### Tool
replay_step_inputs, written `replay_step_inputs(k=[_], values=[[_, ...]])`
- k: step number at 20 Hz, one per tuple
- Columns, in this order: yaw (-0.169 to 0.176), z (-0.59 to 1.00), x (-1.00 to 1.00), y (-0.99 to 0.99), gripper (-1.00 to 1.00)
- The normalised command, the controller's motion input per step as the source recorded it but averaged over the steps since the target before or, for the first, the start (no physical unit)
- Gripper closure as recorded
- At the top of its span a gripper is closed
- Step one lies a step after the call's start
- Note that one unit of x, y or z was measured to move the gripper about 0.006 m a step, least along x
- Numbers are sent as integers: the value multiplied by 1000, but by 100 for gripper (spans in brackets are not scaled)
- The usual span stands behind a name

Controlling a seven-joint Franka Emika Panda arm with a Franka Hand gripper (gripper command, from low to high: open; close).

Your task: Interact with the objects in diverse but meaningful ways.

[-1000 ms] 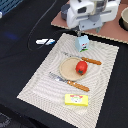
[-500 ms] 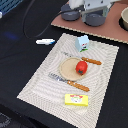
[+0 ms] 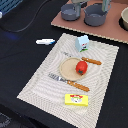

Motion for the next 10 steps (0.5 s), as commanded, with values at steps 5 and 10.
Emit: replay_step_inputs(k=[5,10], values=[[239,10,6,-407,-100],[104,55,117,-794,-100]])
